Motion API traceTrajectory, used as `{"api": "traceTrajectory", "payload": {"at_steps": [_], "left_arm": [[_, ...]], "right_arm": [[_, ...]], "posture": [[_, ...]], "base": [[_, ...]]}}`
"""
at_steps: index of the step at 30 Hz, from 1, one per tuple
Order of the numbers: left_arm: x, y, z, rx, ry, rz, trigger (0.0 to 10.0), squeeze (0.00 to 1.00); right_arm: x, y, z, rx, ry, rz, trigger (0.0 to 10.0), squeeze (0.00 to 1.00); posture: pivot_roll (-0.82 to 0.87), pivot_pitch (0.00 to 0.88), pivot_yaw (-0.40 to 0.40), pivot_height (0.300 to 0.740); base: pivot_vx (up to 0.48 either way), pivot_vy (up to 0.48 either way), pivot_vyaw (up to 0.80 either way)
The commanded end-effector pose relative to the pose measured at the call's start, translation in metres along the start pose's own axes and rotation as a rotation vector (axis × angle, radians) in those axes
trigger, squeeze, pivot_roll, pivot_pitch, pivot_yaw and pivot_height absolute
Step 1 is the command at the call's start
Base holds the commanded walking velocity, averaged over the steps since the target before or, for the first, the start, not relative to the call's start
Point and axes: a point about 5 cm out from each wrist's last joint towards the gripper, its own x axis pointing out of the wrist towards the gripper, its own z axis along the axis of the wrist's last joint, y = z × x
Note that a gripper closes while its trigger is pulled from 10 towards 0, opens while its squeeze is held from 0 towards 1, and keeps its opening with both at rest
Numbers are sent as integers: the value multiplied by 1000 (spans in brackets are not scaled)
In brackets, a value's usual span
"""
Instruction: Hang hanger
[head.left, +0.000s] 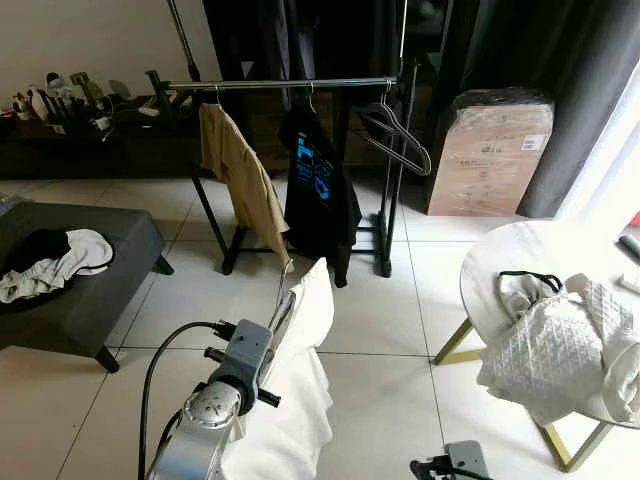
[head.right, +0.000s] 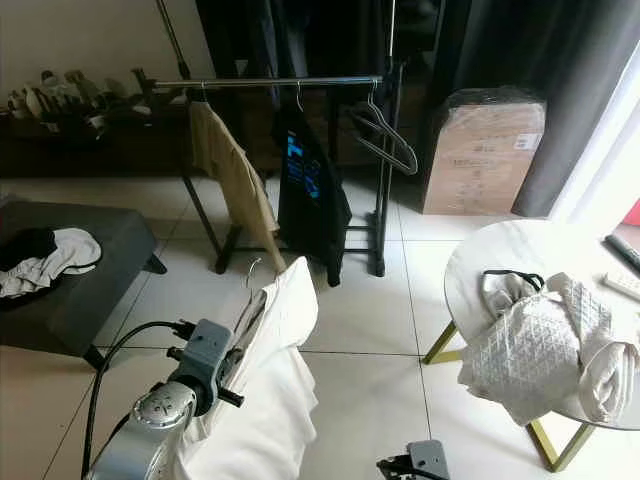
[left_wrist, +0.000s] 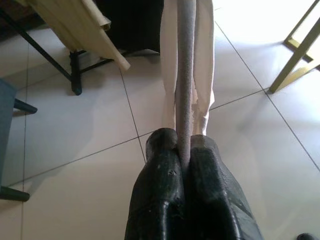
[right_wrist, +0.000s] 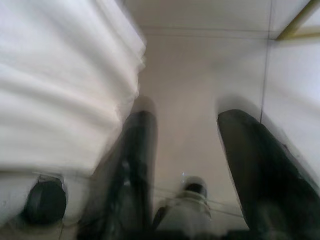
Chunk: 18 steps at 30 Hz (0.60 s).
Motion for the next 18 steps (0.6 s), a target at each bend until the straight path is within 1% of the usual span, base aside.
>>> {"api": "traceTrajectory", "payload": {"at_steps": [1,2,4,6,9,11,12,14,15,17,18], "left_arm": [[-1,2,9,20,-28,5,10000,0],[-1,1,9,20,-30,5,10000,0],[-1,2,10,21,-35,6,10000,0],[-2,3,11,21,-43,10,10000,0],[-2,3,12,22,-47,13,10000,0],[-2,4,12,21,-49,13,10000,0],[-3,4,14,37,-58,0,10000,0],[-3,4,17,62,-77,-7,10000,0],[-3,5,18,67,-81,-4,10000,0],[-2,6,20,67,-82,3,10000,0],[-1,6,22,67,-84,5,10000,0]], "right_arm": [[13,-8,135,-60,-510,8,10000,0],[7,-11,158,-66,-600,-8,10000,0],[3,-12,162,-55,-636,-7,10000,0],[-1,-18,167,-63,-676,-44,10000,0],[-3,-21,169,-59,-698,-70,10000,0],[-2,-23,167,-61,-667,-75,10000,0],[-3,-17,160,-111,-570,-32,10000,0],[-9,-9,151,-168,-467,28,10000,0],[-10,-7,148,-172,-440,41,10000,0],[-14,-3,146,-185,-436,62,10000,0],[-17,2,148,-158,-450,89,10000,0]], "posture": [[-187,88,54,740],[-187,88,55,740],[-186,91,55,740],[-186,93,57,740],[-187,93,57,740],[-186,95,57,740],[-184,98,56,740],[-180,100,54,740],[-180,100,54,740],[-182,104,51,740],[-183,107,52,740]], "base": [[0,0,0],[0,0,0],[0,0,0],[0,0,0],[0,0,0],[0,0,0],[0,0,0],[0,0,0],[0,0,0],[0,0,0],[0,0,0]]}}
